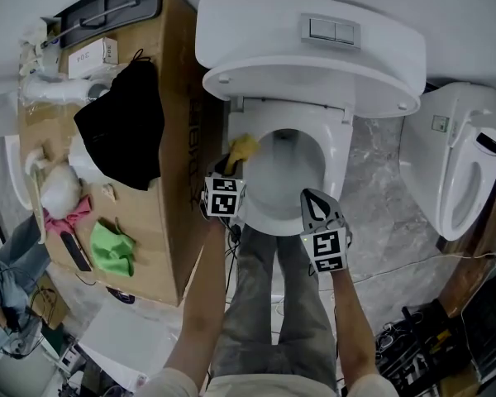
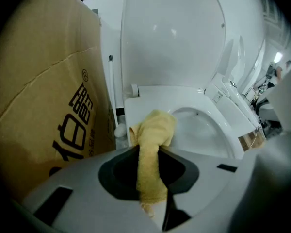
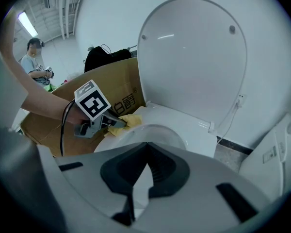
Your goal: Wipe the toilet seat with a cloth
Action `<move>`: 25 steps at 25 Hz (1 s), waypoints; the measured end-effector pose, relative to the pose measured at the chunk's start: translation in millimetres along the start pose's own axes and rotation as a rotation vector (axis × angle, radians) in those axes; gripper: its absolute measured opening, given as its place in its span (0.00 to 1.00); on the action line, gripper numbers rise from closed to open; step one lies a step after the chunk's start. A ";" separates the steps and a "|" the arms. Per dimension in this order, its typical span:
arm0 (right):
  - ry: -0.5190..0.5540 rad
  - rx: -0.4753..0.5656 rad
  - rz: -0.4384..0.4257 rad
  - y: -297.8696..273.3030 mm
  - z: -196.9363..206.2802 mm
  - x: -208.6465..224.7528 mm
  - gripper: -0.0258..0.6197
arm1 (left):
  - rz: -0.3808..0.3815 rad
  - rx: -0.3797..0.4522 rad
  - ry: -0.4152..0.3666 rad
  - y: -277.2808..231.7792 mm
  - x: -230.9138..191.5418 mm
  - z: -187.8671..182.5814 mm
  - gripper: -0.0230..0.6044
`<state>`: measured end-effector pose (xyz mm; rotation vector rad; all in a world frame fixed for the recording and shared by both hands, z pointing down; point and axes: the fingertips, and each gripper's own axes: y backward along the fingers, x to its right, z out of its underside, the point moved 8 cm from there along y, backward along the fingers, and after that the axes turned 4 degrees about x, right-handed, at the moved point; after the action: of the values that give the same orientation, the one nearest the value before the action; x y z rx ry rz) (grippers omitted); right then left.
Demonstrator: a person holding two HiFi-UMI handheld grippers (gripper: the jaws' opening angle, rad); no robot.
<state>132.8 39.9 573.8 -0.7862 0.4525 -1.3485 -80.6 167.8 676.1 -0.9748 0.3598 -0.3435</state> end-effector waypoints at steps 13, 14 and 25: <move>0.029 0.014 0.004 40.6 -12.5 -5.1 0.05 | 0.031 0.051 0.112 46.0 10.0 11.6 0.19; 0.031 0.016 0.006 44.4 -16.0 -5.5 0.05 | 0.031 0.058 0.104 53.9 12.2 8.3 0.19; 0.025 0.088 0.043 104.5 -82.4 -13.3 0.05 | 0.114 0.193 -0.041 163.3 58.9 -61.4 0.19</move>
<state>144.2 35.9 440.7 -0.6837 0.4249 -1.3303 -35.9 181.3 498.0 -0.7675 0.3366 -0.2497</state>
